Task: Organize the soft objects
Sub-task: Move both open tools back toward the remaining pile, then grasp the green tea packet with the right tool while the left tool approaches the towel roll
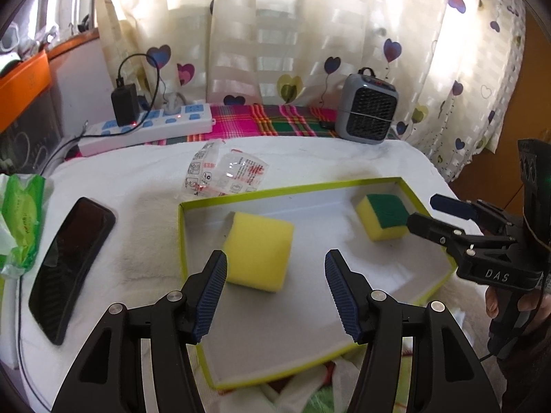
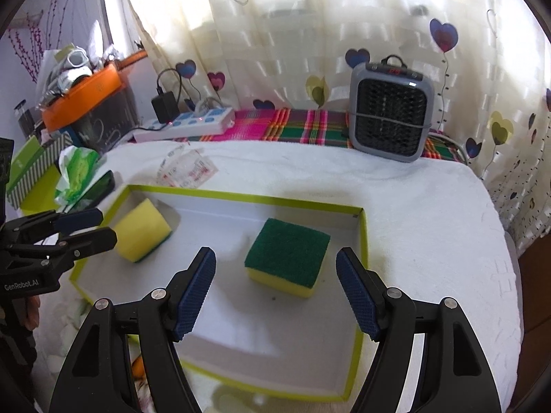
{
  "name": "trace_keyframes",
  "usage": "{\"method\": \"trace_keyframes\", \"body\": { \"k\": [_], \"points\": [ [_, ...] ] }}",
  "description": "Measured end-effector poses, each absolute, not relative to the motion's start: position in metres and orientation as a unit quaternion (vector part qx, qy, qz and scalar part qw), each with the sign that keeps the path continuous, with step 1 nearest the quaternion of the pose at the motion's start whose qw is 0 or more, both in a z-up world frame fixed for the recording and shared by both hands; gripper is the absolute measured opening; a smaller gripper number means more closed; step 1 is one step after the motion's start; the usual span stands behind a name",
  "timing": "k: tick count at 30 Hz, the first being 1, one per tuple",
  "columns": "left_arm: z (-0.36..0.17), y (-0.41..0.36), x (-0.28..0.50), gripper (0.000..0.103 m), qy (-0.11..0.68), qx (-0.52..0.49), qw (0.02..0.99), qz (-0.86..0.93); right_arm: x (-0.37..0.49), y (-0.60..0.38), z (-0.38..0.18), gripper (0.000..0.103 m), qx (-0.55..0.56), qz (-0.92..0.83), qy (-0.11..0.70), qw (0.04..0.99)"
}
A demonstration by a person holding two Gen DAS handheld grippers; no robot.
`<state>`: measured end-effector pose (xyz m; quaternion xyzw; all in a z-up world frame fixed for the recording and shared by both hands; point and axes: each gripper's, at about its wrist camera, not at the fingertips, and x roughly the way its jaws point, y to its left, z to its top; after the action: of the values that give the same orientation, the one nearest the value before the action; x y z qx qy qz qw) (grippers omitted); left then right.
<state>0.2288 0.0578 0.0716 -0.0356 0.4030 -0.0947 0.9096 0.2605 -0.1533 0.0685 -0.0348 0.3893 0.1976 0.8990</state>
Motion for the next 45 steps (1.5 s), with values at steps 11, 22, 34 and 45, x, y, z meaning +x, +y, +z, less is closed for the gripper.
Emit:
{"method": "trace_keyframes", "body": {
  "k": [11, 22, 34, 45],
  "points": [
    [0.083, 0.055, 0.173, 0.059, 0.380, -0.032, 0.918, -0.113, 0.210, -0.166, 0.083, 0.073, -0.028, 0.200, 0.368, 0.908],
    [0.082, 0.049, 0.126, 0.059, 0.378, -0.033, 0.916, -0.132, 0.153, -0.171, 0.067, 0.073, -0.041, 0.211, 0.371, 0.903],
    [0.073, 0.049, 0.096, 0.059, 0.383, -0.059, 0.910, -0.149, 0.101, -0.158, 0.041, 0.073, -0.054, 0.275, 0.386, 0.879],
    [0.068, 0.043, 0.086, 0.059, 0.391, -0.061, 0.905, -0.157, 0.096, -0.133, 0.020, 0.073, -0.109, 0.290, 0.400, 0.863]
  ]
}}
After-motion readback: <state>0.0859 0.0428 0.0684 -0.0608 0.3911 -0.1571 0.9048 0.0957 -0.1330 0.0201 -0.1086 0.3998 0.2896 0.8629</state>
